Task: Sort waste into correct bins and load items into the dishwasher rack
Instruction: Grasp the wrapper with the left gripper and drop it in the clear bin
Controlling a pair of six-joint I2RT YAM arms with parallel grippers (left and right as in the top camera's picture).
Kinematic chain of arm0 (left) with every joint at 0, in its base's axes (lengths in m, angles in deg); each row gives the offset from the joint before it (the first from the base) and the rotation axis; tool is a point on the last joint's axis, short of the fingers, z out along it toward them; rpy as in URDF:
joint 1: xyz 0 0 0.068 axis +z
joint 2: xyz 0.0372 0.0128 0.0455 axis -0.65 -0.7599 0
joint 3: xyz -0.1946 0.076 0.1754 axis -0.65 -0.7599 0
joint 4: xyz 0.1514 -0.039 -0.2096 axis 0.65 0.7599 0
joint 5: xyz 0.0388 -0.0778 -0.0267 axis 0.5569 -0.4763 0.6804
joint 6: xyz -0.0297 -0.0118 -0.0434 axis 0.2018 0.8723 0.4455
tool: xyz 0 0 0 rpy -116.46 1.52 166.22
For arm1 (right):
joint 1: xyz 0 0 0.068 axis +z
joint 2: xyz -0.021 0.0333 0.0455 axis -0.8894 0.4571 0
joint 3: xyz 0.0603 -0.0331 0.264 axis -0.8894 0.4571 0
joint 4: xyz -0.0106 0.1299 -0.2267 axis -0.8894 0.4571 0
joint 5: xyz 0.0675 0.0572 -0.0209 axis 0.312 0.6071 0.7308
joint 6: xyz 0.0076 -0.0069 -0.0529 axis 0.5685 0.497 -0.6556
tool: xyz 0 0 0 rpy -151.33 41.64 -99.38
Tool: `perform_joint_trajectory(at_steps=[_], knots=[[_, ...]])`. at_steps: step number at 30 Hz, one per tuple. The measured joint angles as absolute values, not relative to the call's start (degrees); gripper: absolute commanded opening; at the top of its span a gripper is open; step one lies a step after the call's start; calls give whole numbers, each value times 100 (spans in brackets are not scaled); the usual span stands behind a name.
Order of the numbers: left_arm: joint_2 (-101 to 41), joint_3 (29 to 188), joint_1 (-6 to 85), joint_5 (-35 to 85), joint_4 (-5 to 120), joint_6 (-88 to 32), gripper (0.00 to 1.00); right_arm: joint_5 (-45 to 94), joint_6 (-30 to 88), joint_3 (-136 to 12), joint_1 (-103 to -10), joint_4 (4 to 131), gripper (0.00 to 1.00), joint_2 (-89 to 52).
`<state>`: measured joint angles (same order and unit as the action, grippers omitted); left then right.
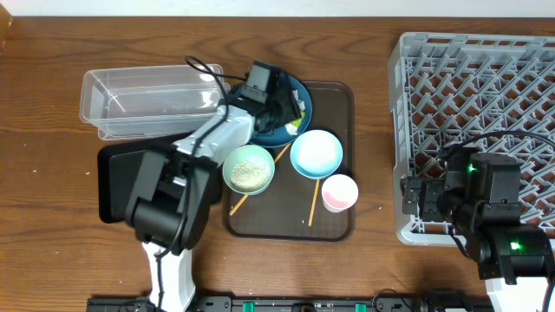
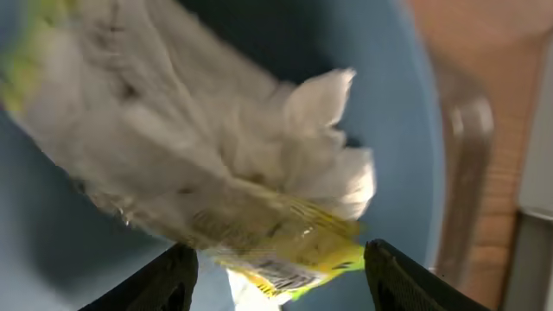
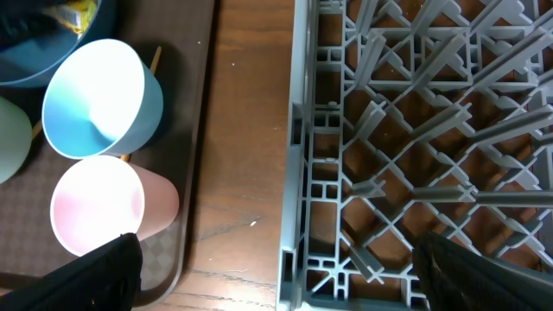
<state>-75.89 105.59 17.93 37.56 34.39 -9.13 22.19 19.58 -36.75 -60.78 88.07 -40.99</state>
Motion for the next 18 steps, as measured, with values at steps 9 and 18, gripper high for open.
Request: perform_joint_trajectory(at_steps=[9, 18], knots=[[-7635, 10559, 1756, 4108, 3542, -874, 61, 2219, 1958, -3675, -6078, 8807, 99, -4099], [-7635, 10559, 1756, 4291, 3516, -839, 28, 2217, 1958, -3675, -6078, 8842, 99, -4099]])
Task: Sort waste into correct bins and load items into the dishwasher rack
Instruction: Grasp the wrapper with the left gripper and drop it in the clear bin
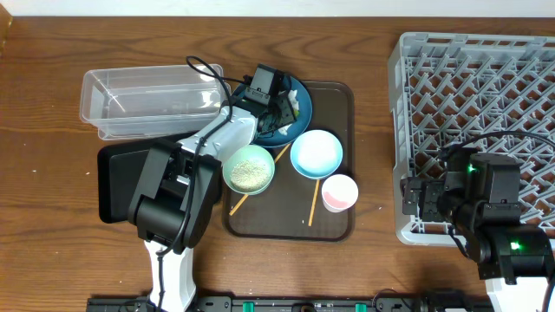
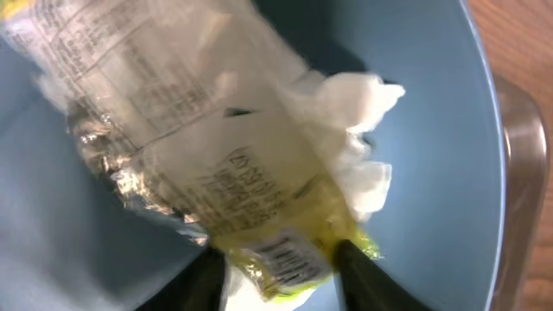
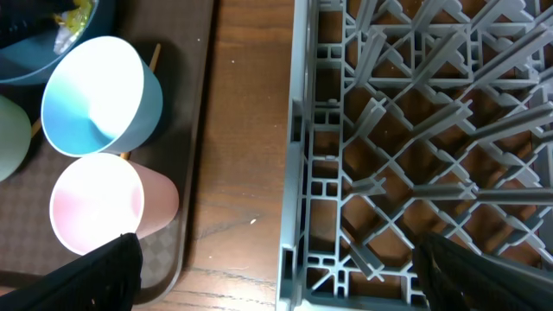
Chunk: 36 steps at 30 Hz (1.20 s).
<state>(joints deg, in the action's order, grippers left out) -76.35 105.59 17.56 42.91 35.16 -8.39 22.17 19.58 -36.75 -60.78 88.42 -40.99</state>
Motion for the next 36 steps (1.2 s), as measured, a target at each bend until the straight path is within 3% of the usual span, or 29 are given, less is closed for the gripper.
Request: perform_joint_trajectory(at_steps=[4, 17, 28, 36], knots=[[-7635, 10559, 1756, 4352, 3511, -837, 6, 2217, 1958, -3675, -6078, 8844, 99, -4099], [-7491, 10557, 1756, 4357, 3984, -1036, 6, 2219, 1958, -3675, -6078, 8847, 99, -4099], [-5663, 10559, 1868, 4357, 5103, -2299, 7, 2219, 1958, -3675, -6078, 8849, 99, -4099], [-5318, 10557, 3008, 4503, 5225, -2585, 6, 2219, 1960, -3675, -6078, 8927, 99, -4099]])
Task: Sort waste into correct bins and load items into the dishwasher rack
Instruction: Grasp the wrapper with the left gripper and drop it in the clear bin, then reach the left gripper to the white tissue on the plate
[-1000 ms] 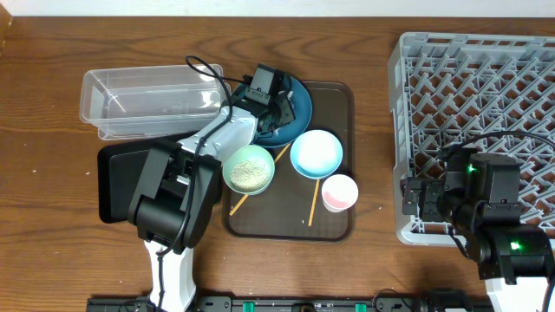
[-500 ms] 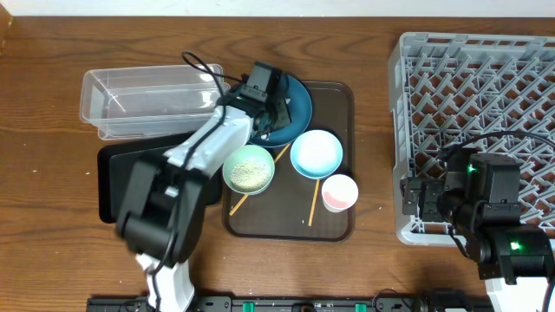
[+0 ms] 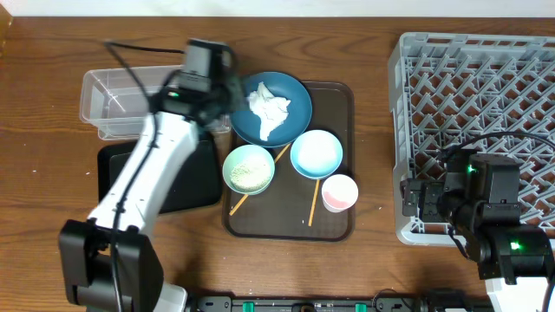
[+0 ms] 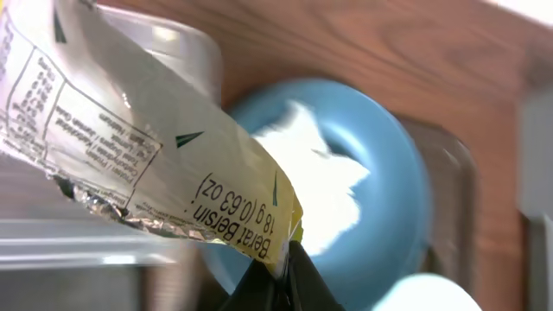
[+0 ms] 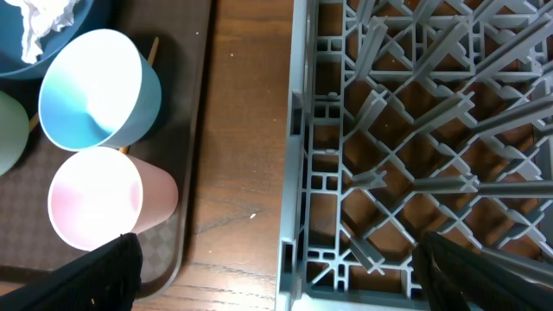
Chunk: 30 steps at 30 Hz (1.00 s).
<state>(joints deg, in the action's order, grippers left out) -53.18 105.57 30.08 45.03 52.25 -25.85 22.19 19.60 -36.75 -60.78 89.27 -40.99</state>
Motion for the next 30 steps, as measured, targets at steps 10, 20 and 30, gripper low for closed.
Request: perform_joint_trajectory(at_steps=[10, 20, 30], knots=[[-5607, 10557, 3804, 4615, 5004, -2692, 44, 2219, 1958, -3675, -6078, 8930, 99, -4099], [-5620, 10557, 3288, 4613, 5074, -2900, 49, 2219, 1958, -3675, -6078, 8930, 99, -4099], [-6081, 10557, 2243, 4540, 4825, -3538, 63, 2219, 1958, -3675, -6078, 8932, 99, -4099]])
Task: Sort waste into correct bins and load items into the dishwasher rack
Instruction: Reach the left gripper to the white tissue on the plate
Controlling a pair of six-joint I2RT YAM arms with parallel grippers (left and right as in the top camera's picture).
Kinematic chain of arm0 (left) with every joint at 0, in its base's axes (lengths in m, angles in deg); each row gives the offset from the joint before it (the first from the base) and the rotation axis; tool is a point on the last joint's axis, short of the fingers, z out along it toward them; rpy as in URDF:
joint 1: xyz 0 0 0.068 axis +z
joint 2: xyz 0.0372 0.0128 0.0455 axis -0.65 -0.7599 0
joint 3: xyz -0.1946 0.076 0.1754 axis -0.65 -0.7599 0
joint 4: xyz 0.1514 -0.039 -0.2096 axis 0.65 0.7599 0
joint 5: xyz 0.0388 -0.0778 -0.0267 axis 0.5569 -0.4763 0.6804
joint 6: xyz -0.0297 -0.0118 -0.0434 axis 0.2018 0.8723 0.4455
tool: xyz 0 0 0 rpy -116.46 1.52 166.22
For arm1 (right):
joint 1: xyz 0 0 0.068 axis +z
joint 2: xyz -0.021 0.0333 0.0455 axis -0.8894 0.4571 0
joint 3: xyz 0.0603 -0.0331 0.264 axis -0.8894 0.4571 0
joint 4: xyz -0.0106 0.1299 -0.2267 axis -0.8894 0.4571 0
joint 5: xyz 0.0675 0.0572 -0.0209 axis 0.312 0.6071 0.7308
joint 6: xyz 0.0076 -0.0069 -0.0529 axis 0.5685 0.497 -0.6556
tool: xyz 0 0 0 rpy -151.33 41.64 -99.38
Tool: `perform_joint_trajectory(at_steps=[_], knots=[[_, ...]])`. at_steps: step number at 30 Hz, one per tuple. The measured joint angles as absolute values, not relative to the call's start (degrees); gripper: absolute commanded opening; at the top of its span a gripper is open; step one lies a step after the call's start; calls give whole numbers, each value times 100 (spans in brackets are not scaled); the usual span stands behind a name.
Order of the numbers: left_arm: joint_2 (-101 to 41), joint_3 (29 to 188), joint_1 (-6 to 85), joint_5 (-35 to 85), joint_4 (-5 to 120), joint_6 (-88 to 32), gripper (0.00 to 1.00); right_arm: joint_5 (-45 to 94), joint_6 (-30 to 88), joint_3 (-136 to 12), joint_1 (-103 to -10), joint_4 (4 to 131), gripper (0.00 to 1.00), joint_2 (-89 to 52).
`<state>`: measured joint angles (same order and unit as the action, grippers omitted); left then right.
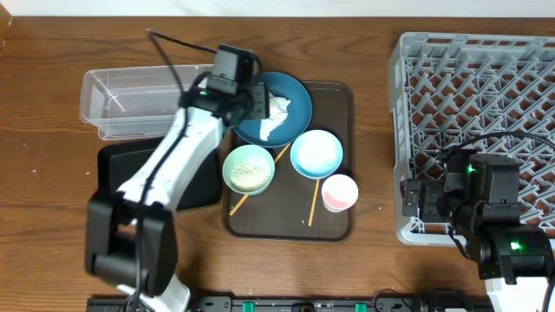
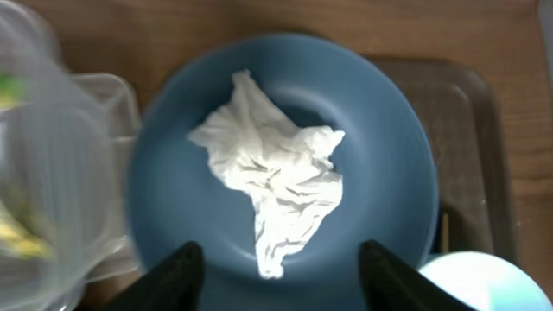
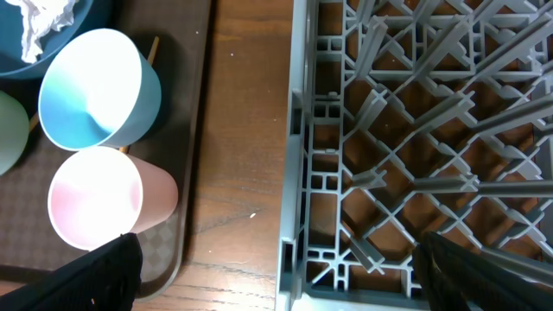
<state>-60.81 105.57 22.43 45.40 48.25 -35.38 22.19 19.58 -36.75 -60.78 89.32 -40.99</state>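
Observation:
A crumpled white napkin (image 2: 278, 177) lies on the dark blue plate (image 2: 380, 181) at the back of the brown tray (image 1: 334, 224). My left gripper (image 2: 281, 289) hangs open and empty just above the plate's near side, beside the clear bin (image 1: 143, 104). A blurred yellow-green wrapper (image 2: 15, 238) shows through the clear bin's wall. A green bowl (image 1: 249, 169), a light blue bowl (image 3: 99, 86) and a pink cup (image 3: 99, 207) stand on the tray. My right gripper (image 3: 276, 281) is open over the grey dishwasher rack's (image 3: 415, 130) left edge.
A black bin (image 1: 117, 186) sits in front of the clear bin, left of the tray. Wooden chopsticks (image 1: 314, 201) lie on the tray between the bowls. The rack (image 1: 477, 95) fills the table's right side.
My left gripper was shut on the wrapper by the clear bin's right end. It is now open and empty over the blue plate, and the wrapper shows inside the clear bin.
My left gripper stood open around the wrapper and napkin on the blue plate, then shut on the wrapper. It then held the wrapper by the clear bin. Now the wrapper is let go and the gripper is back over the plate. The right arm stayed still.

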Motion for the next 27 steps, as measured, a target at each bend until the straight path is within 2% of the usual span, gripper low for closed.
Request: perform_joint_trajectory(at_steps=[8, 18, 24, 25, 27], knots=[[-7058, 10557, 2243, 4545, 4429, -3613, 71, 2219, 1960, -3675, -6078, 8932, 99, -4099], [-7554, 10557, 2241, 4540, 4108, -3621, 73, 2219, 1960, -3675, -6078, 8938, 99, -4099], [-7569, 10557, 2230, 4543, 3992, -3584, 51, 2219, 1958, -3675, -6078, 8949, 99, -4099], [-7569, 10557, 2222, 4543, 3986, -3593, 50, 2217, 1958, -3675, -6078, 8952, 99, -4099], [-7580, 10557, 2193, 4543, 3975, -3595, 39, 2219, 1958, -3675, -6078, 8952, 99, -4099]])
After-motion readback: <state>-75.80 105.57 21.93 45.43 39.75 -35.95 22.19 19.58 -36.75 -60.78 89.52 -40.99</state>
